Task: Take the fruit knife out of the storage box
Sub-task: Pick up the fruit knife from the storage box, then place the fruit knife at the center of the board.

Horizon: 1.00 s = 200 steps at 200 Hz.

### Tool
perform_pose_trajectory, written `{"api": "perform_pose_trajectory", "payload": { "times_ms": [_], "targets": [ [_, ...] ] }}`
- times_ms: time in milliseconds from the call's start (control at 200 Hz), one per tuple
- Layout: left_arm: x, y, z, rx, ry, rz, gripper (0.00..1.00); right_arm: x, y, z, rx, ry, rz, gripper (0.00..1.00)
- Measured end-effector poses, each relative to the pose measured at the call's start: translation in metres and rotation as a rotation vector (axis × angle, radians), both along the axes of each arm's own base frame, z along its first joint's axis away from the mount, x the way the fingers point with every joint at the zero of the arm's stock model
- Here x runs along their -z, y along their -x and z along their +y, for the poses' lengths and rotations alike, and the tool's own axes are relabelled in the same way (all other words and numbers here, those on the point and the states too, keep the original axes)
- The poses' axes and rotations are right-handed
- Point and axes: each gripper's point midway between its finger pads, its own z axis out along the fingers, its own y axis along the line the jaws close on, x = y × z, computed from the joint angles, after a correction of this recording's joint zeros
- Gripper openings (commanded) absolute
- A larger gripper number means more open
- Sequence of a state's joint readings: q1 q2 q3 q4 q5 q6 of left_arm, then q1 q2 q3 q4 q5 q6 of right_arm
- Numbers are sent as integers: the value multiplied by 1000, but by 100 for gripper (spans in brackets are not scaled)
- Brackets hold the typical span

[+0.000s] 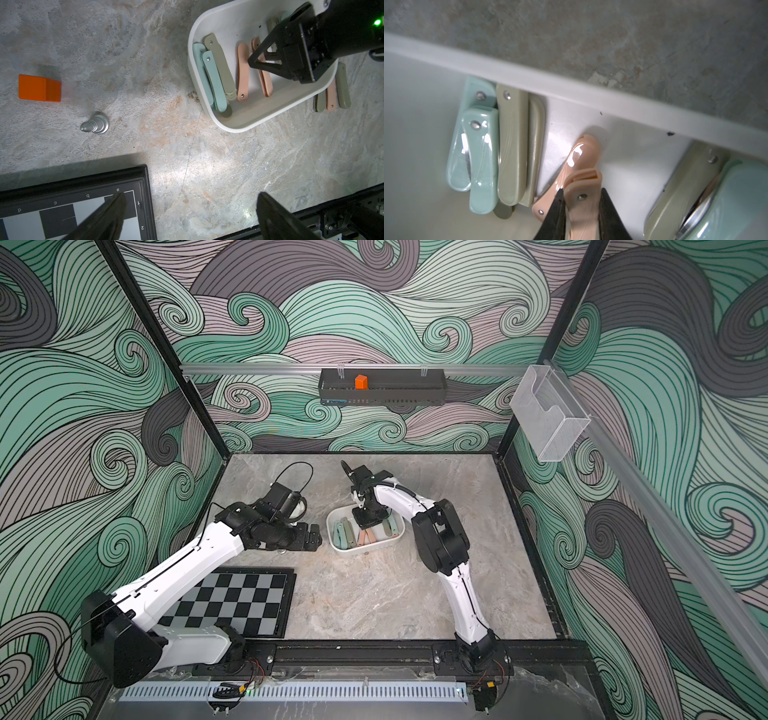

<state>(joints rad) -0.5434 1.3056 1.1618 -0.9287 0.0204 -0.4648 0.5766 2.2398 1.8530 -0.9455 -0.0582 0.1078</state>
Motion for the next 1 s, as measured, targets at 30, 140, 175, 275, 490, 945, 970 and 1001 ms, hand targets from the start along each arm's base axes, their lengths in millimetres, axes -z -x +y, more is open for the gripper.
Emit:
{"api": "perform_pose_trajectory", "payload": {
  "times_ms": [30,140,175,275,490,945,970,1001],
  "targets": [
    [0,0,0,1,2,1,99,-1,0,0,1,1,-3,23],
    [0,1,-2,4,9,4,99,-6,-2,-2,6,-3,-13,23],
    [0,1,-2,6,12,5,99,-7,-3,-3,8,-4,-16,23],
    [-2,1,-4,10,22,4,99,-8,-6,-7,18,-4,-17,23],
    [-21,-10,-15,21,64,-32,99,-20,-19,-17,55,-16,-31,22],
    [-25,-17,-25,44,86,-23,99,-39,-37,-27,107,-48,-58,21],
    [-26,-18,-26,45,90,-24,99,-40,-38,-30,117,-50,-56,21],
    [-27,-19,-28,48,94,-25,99,-42,-39,-33,128,-53,-56,21]
  ]
}}
